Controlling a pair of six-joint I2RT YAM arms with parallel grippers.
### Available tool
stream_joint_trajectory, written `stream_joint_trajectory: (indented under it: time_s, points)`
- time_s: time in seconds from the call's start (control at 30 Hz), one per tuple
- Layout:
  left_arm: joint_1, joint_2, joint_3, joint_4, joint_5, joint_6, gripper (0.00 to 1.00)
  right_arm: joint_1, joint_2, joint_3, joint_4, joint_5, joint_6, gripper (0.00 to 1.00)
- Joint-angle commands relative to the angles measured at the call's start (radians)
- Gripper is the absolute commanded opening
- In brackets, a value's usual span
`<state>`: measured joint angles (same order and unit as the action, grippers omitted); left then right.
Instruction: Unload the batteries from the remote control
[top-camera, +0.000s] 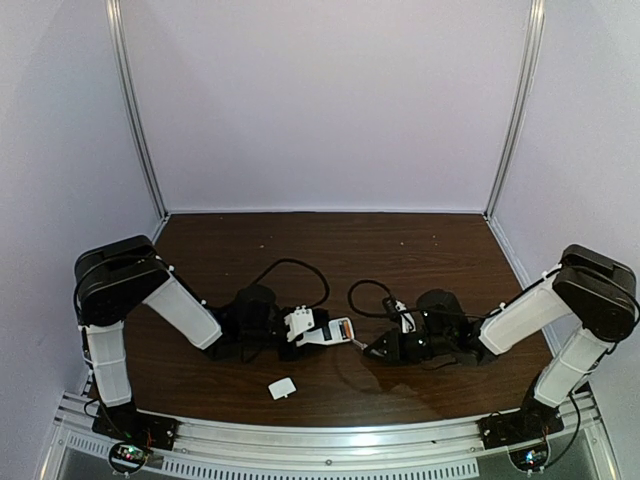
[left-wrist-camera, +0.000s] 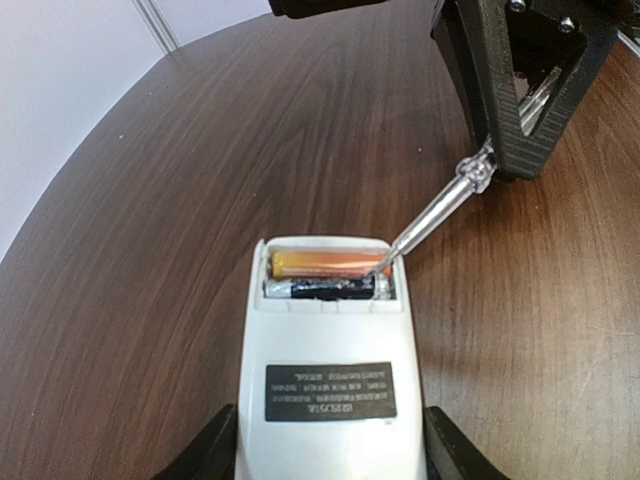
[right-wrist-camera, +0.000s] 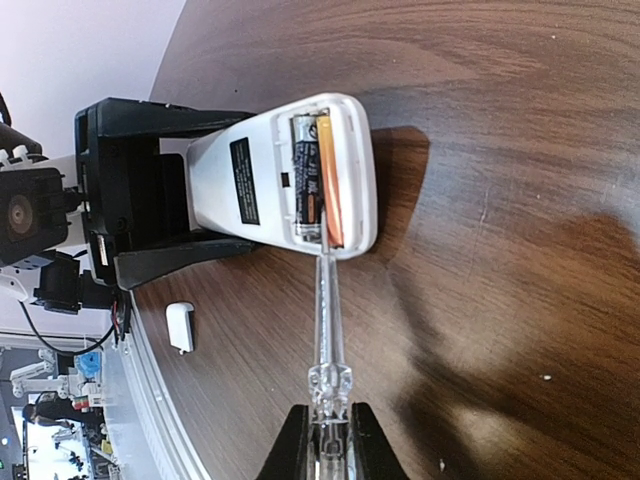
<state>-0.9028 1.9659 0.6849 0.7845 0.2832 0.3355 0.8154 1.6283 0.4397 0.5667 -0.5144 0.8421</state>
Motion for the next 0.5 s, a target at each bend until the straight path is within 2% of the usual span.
stream_joint_trajectory:
  time_s: [0.0, 0.47]
  points:
    - [0.003, 0.014, 0.028, 0.041, 0.067, -0.026, 0.0, 0.021, 0.004, -0.031, -0.002, 0.09, 0.022, 0.0]
    - [0.018, 0.017, 0.055, 0.01, 0.136, -0.067, 0.0, 0.102, 0.008, 0.019, -0.127, 0.271, -0.056, 0.0]
